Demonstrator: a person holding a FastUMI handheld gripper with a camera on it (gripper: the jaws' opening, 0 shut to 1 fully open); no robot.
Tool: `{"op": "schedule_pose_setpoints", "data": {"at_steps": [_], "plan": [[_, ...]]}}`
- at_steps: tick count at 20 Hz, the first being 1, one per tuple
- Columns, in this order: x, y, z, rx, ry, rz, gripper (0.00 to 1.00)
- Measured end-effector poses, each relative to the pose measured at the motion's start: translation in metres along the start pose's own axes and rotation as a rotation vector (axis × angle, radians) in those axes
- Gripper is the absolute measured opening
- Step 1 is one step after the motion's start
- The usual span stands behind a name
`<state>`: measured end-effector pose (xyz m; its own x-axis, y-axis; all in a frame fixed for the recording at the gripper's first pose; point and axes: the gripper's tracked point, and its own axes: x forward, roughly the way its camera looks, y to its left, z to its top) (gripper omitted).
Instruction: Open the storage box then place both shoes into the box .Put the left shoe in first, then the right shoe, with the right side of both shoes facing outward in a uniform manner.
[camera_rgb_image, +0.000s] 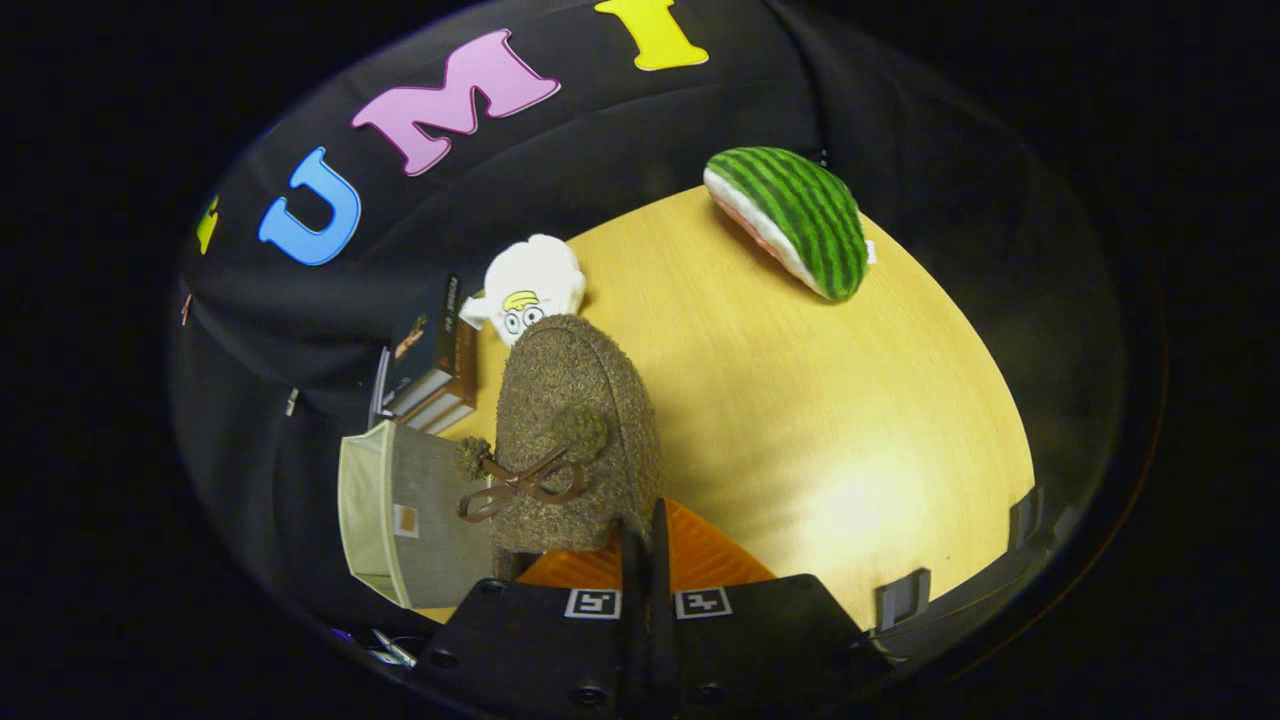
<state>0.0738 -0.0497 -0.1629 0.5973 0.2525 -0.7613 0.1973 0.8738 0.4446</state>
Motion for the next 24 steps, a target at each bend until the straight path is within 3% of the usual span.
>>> {"op": "schedule_pose_setpoints", "data": {"at_steps": [5, 15, 24], "plan": [[-0.023, 0.09, -0.008, 0.025, -0.039, 0.08, 0.05], [0.0, 0.242, -0.063, 0.059, 0.045, 0.227, 0.05], [0.055, 0.278, -0.1, 0.029, 0.109, 0.164, 0.05]]}}
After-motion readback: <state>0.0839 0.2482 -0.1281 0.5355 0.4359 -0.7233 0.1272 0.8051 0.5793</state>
